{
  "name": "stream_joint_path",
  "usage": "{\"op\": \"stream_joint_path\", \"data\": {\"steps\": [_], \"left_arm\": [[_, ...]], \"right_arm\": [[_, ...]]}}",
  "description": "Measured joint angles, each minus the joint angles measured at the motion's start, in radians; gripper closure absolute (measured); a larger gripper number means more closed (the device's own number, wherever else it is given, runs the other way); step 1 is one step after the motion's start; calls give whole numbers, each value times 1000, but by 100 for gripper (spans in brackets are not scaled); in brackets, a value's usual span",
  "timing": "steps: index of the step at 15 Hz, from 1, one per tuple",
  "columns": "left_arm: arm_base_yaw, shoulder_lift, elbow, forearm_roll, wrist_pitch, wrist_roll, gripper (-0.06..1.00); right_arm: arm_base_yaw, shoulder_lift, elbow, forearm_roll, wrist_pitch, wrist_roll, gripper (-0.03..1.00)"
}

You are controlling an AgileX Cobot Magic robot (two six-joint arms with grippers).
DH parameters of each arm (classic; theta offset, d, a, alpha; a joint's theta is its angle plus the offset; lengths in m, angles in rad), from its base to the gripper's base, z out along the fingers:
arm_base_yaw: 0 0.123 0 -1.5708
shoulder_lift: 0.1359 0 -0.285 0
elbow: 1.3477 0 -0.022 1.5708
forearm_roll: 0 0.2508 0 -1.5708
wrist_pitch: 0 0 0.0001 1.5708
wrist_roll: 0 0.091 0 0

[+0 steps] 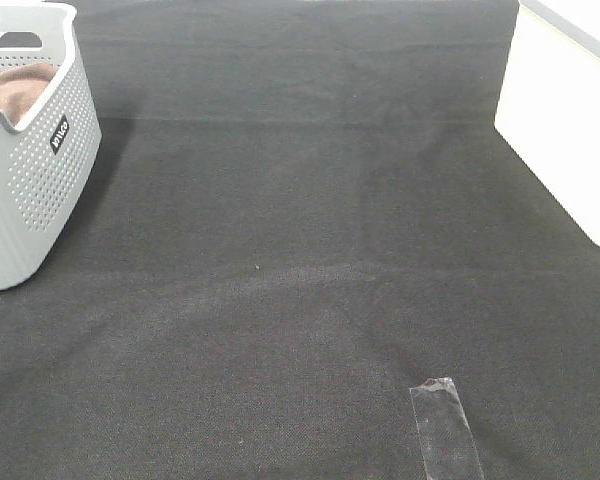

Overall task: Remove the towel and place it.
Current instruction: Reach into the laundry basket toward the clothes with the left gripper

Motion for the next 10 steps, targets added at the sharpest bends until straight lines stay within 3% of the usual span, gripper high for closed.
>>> {"op": "stream_joint_path", "data": {"steps": [10], "left_arm": [[0,0,0,0,0,0,-5]], "right_arm": [[0,0,0,0,0,0,20]]}}
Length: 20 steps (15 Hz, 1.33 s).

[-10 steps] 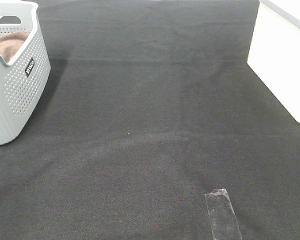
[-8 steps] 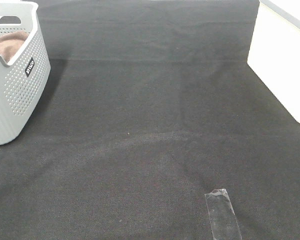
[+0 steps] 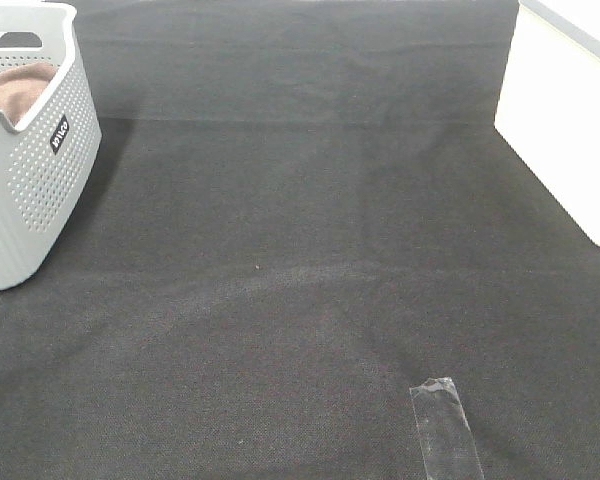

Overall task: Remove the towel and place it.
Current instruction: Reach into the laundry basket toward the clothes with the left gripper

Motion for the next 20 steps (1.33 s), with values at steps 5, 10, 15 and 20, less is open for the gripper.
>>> {"op": "stream_joint_path", "data": {"steps": [5,10,15,20], "left_arm": [[0,0,0,0,0,0,-5],[0,0,0,0,0,0,-5],[0,0,0,0,0,0,-5],[0,2,-19,5,7,64,-5]], "right_arm": [[0,0,0,0,0,0,20],[0,0,0,0,0,0,20],[0,0,0,0,0,0,20],[0,0,0,0,0,0,20]]}}
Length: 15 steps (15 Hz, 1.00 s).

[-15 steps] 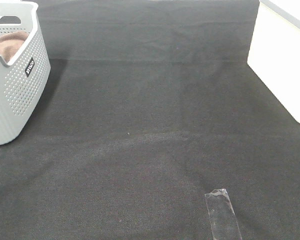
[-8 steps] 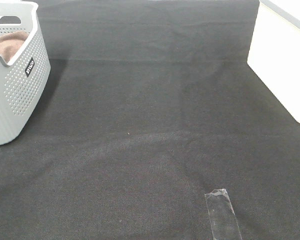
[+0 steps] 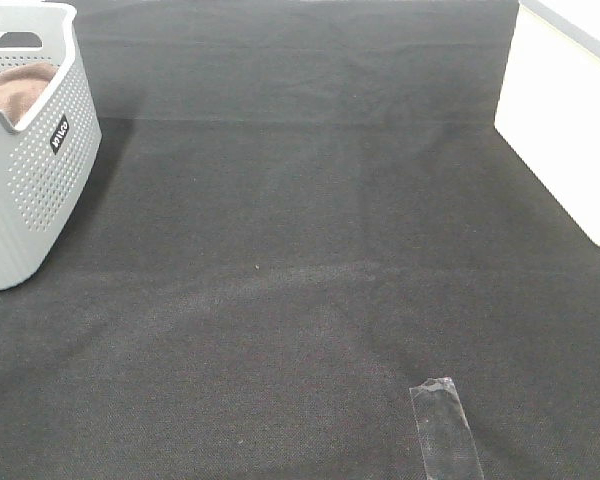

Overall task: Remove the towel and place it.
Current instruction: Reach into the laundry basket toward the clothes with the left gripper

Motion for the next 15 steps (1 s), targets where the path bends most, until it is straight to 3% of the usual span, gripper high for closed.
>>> {"op": "stream_joint_path", "data": {"steps": [2,4,6,8,9,11,15], "left_arm": [[0,105,-139,44,60,180,-5],[0,341,-324,118,142,354,-5],[0,610,-494,201,159,554,-5],[0,888,-676,316,161,712,-5],[0,1099,-808,417,160,778,-5],[4,1370,-986,495,150,834,-5],[44,1786,-1238,490,87,920,-5]], "right_arm": [[0,0,0,0,0,0,20],[0,0,0,0,0,0,20],[0,0,0,0,0,0,20],[0,0,0,0,0,0,20],[0,0,0,0,0,0,20],[0,0,0,0,0,0,20],[0,0,0,0,0,0,20]]}}
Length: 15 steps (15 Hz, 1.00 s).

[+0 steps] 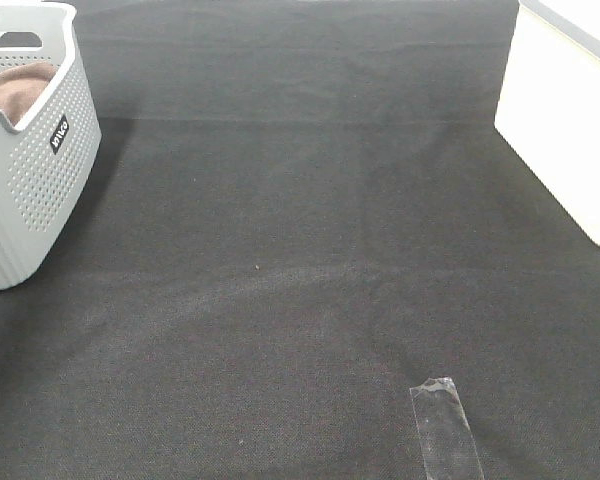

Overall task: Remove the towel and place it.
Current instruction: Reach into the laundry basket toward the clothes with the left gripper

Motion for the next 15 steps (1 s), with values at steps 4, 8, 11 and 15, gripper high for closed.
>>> {"op": "stream_joint_path", "data": {"steps": [4,8,11,15], "left_arm": [[5,221,-46,2,-88,77,-5],[5,329,-48,2,-156,88,-5],[5,359,-48,-2,-156,102,-5],[5,359,-49,-3,-137,129,2]], "right_arm": [[0,0,0,0,0,0,20],[0,0,0,0,0,0,20],[0,0,0,0,0,0,20],[0,0,0,0,0,0,20]]}}
